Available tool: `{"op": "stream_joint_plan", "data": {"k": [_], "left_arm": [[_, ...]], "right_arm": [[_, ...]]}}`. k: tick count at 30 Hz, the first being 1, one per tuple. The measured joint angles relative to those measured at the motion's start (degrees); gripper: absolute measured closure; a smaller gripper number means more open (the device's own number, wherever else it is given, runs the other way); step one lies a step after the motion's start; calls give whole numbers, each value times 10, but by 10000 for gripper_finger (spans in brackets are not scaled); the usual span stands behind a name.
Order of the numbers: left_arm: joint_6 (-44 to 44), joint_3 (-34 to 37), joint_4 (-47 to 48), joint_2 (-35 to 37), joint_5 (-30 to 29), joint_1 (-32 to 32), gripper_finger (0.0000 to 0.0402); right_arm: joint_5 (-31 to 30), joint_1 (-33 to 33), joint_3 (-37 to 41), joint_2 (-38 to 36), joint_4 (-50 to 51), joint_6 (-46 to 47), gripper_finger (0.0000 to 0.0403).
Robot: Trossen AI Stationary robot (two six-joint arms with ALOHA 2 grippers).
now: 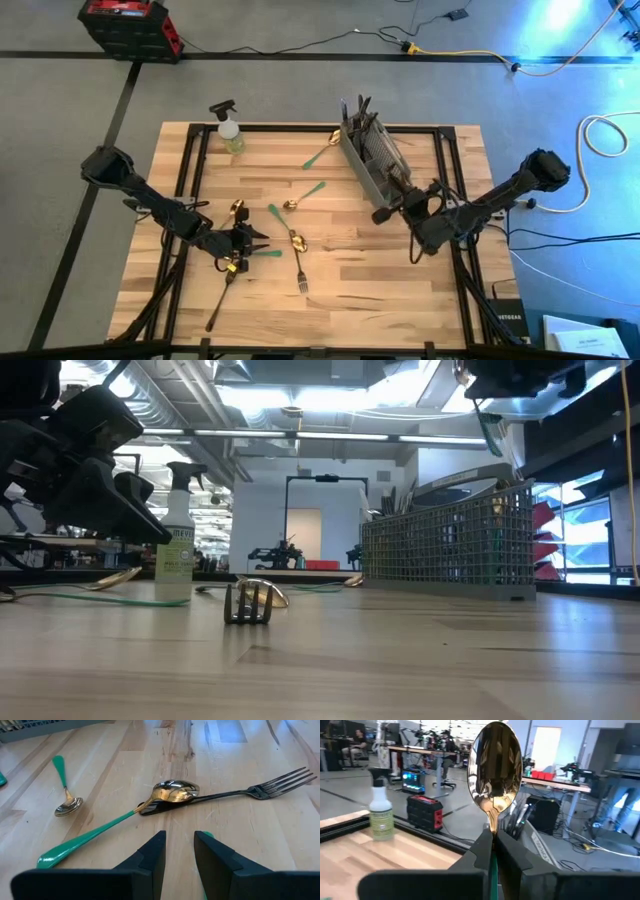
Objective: Sort silverware
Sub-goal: Put the green spoon into the silverware basket
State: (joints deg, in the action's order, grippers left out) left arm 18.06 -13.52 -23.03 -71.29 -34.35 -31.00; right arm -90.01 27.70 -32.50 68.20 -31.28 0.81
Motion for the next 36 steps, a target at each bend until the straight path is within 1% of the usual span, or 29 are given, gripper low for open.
{"op": "stream_joint_plan", "data": {"k": [9,16,19,23,25,28,36], "left_arm": [[0,0,2,0,0,0,316],[0,0,2,0,0,0,316],[0,0,1,0,0,0,316],[0,0,1,0,0,0,316],[0,0,1,0,0,0,316],[0,0,1,0,0,0,316],[0,0,1,0,0,0,316]], "right_arm": [[0,-41,65,0,2,74,403],[0,-41,103,0,3,144,402],[0,-41,114,2,15,189,402],[13,-41,120,3,23,232,402],[25,-41,121,3,33,243,402],[60,-41,121,3,41,245,402],[56,-41,121,3,46,258,402]]}}
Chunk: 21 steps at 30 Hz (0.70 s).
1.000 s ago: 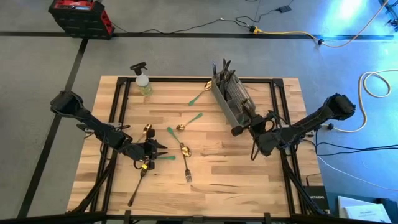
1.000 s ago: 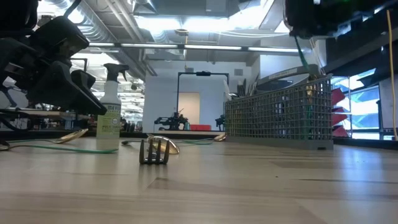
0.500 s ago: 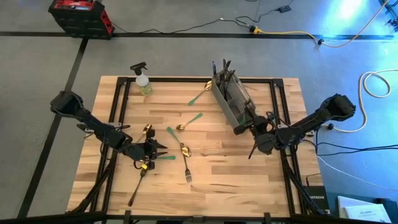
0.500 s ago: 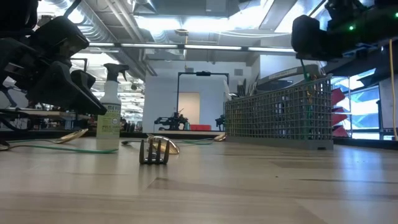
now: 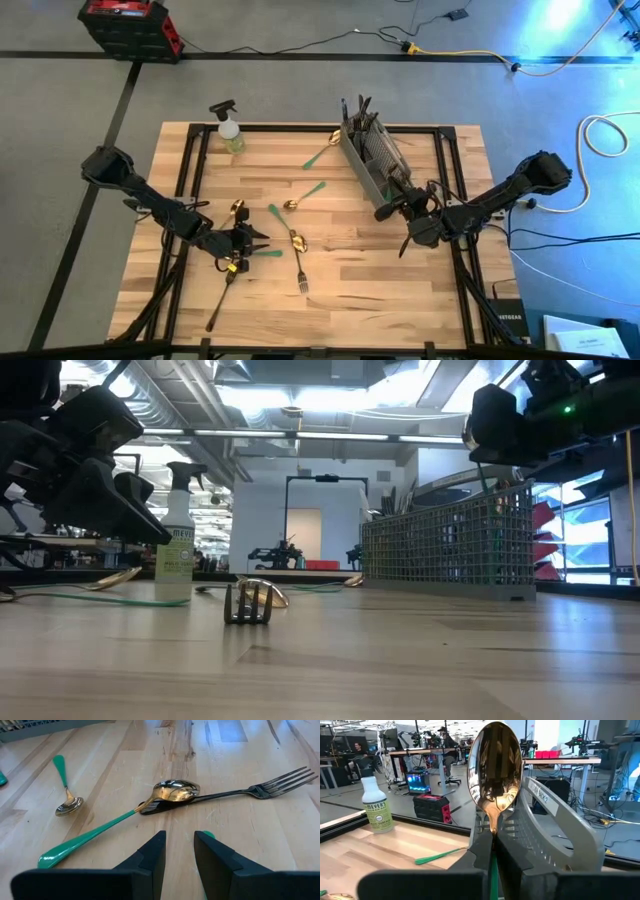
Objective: Sort silverware
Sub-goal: Put the green spoon into the silverware basket
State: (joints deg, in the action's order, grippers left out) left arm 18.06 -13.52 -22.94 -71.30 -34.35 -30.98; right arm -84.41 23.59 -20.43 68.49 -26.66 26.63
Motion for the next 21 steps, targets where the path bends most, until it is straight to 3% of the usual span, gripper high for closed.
{"op": "stream_joint_plan", "data": {"k": [4,13,21], "left_arm": [[0,0,0,0,0,0,316],[0,0,0,0,0,0,316],[0,0,1,0,0,0,316]], "right_arm": [[-1,0,0,0,4,0,385],[-9,1,0,0,1,0,307],[-49,1,-24,0,-3,-33,292]]}}
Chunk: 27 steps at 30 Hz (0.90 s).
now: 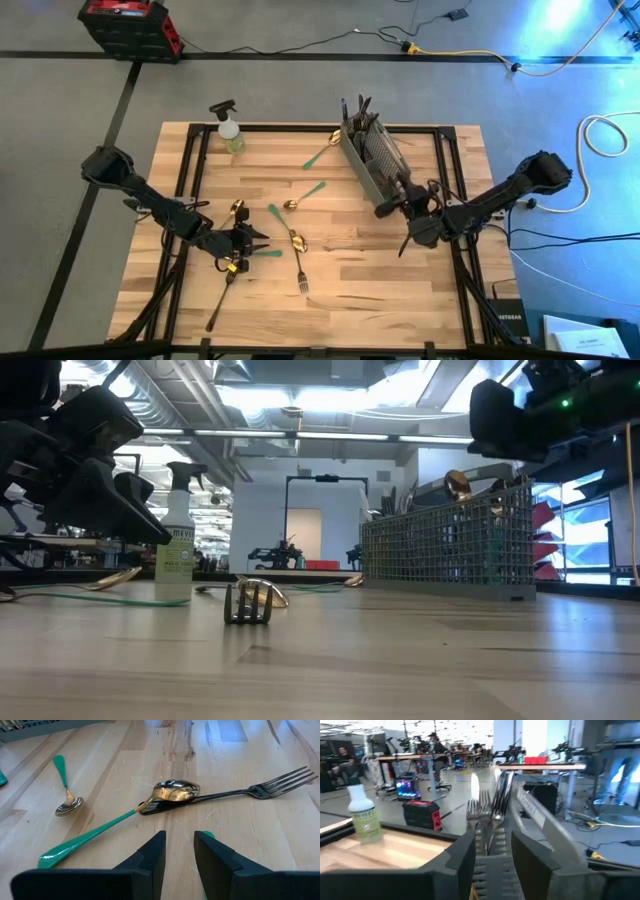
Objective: Sort silverware
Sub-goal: Put the green spoon into the silverware basket
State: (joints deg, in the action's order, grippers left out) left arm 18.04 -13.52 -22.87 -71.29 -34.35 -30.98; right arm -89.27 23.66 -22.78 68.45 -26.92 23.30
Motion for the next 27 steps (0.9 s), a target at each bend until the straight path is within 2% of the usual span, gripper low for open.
{"op": "stream_joint_plan", "data": {"k": [5,7,10,13,15,17,22,27], "left_arm": [[0,0,0,0,0,0,316],[0,0,0,0,0,0,316],[0,0,0,0,-3,0,316],[0,0,0,0,-9,0,316],[-1,0,0,0,-11,0,316],[-4,0,-2,0,-11,0,316],[-4,0,-4,0,-11,0,316],[-5,0,-3,0,-11,0,316]], "right_arm": [[-6,0,-52,0,0,-92,292],[21,0,-75,-1,-1,-132,292],[106,-3,-107,-1,0,-188,292],[237,-25,-138,6,0,-222,292],[323,-48,-160,23,0,-224,292],[382,-71,-183,51,0,-223,292],[519,-144,-266,164,62,-226,292],[682,-223,-444,323,242,-252,292]]}}
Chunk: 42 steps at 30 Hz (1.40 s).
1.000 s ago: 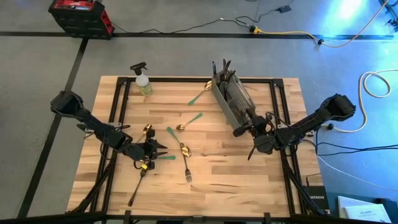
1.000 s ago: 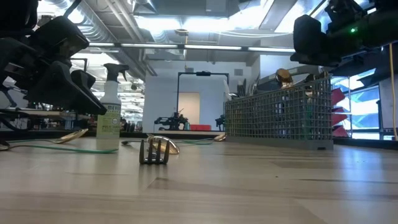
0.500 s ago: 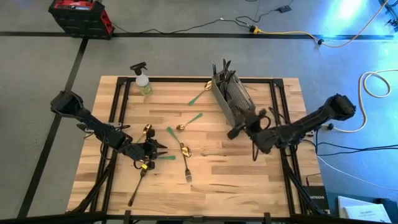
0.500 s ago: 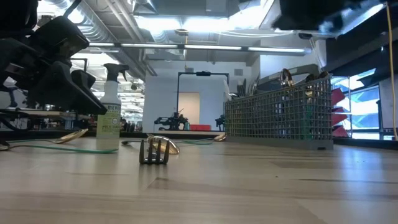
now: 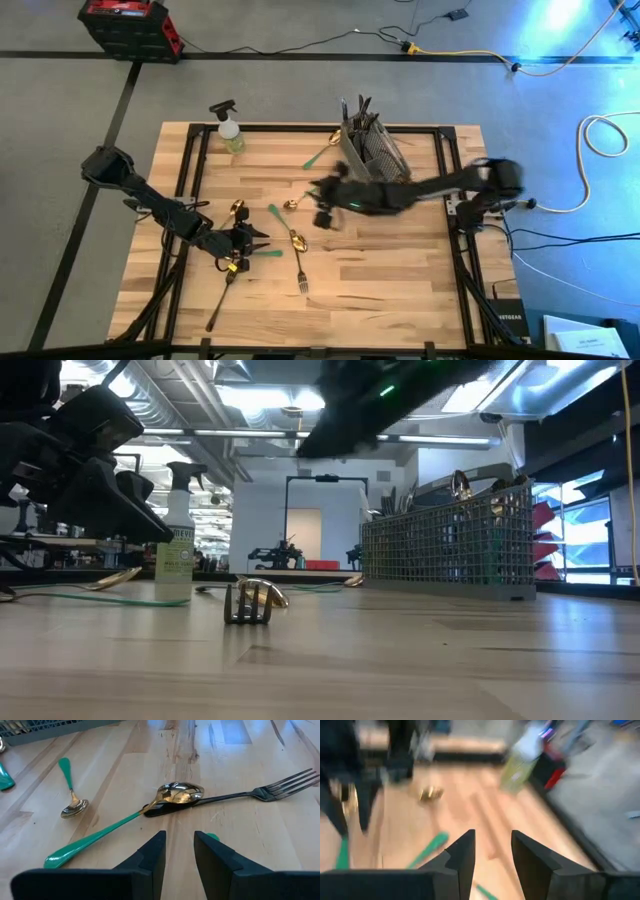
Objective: Sort silverware
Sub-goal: Put the green spoon into the silverware basket
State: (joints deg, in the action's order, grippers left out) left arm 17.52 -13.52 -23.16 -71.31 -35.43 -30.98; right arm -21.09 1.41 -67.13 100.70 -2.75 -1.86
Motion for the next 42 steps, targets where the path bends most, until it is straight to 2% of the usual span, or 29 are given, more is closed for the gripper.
{"op": "stream_joint_plan", "data": {"k": [7,10,13,21,32,42], "left_arm": [[0,0,5,0,0,0,316],[0,0,8,0,0,0,316],[2,0,12,0,0,0,316],[10,0,19,0,0,0,316],[9,0,17,0,0,0,316],[11,0,21,0,0,0,316]], "right_arm": [[64,-81,-239,186,290,-110,292],[100,-101,-298,244,349,-150,292],[154,-113,-330,286,364,-189,292],[265,-124,-350,309,383,-214,292],[334,-127,-350,315,400,-240,292],[365,-126,-350,316,401,-243,292]]}}
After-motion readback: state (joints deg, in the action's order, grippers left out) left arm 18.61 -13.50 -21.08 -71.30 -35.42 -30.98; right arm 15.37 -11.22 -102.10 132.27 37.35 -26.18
